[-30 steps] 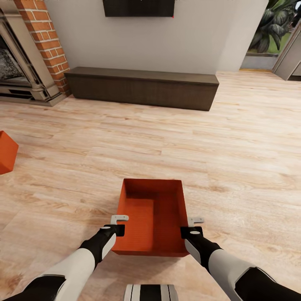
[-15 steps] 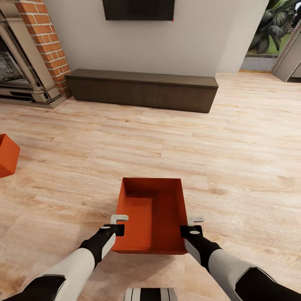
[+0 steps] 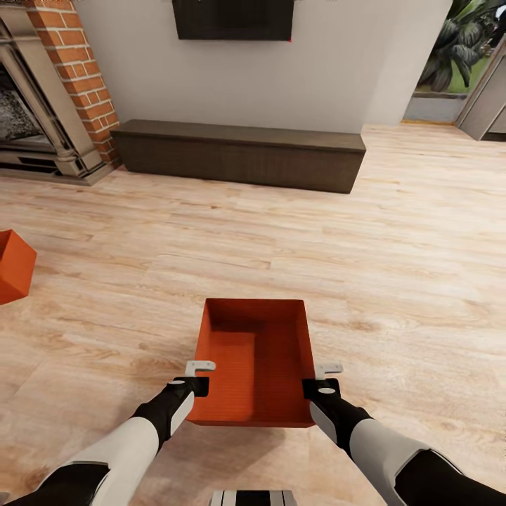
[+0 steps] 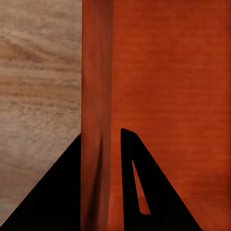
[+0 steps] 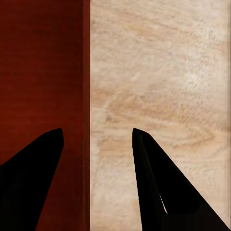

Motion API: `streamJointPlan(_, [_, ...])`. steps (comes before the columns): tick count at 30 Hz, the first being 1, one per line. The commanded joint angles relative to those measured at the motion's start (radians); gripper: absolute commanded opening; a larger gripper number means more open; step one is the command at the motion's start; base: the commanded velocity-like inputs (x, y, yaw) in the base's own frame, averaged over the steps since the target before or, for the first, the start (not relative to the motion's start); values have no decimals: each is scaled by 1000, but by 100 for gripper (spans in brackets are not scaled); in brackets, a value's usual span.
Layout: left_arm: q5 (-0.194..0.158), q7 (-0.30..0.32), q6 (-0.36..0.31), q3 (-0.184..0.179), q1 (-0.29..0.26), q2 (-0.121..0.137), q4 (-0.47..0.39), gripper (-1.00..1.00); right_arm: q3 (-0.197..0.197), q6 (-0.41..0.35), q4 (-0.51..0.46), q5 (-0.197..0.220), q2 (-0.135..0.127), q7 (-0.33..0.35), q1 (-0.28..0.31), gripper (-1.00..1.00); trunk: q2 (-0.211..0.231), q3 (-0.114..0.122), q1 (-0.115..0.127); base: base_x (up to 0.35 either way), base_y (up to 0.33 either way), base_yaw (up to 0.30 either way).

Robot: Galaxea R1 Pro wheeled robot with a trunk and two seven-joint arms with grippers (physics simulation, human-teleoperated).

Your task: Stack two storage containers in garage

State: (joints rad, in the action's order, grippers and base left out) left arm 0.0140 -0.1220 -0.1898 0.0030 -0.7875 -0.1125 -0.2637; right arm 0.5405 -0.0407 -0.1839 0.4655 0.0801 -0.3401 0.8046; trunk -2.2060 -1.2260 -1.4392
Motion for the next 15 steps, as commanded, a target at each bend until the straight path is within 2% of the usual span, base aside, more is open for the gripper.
streamJointPlan(1, [17, -10, -8, 5, 1, 1, -2, -100, -13, -5, -5, 4, 0, 16, 1, -100, 7, 3, 4, 0, 0, 0])
streamJointPlan(15, [17, -10, -8, 6, 1, 1, -3, -100, -13, -5, -5, 4, -2, 39, 1, -100, 105, 46, 58, 0, 0, 0])
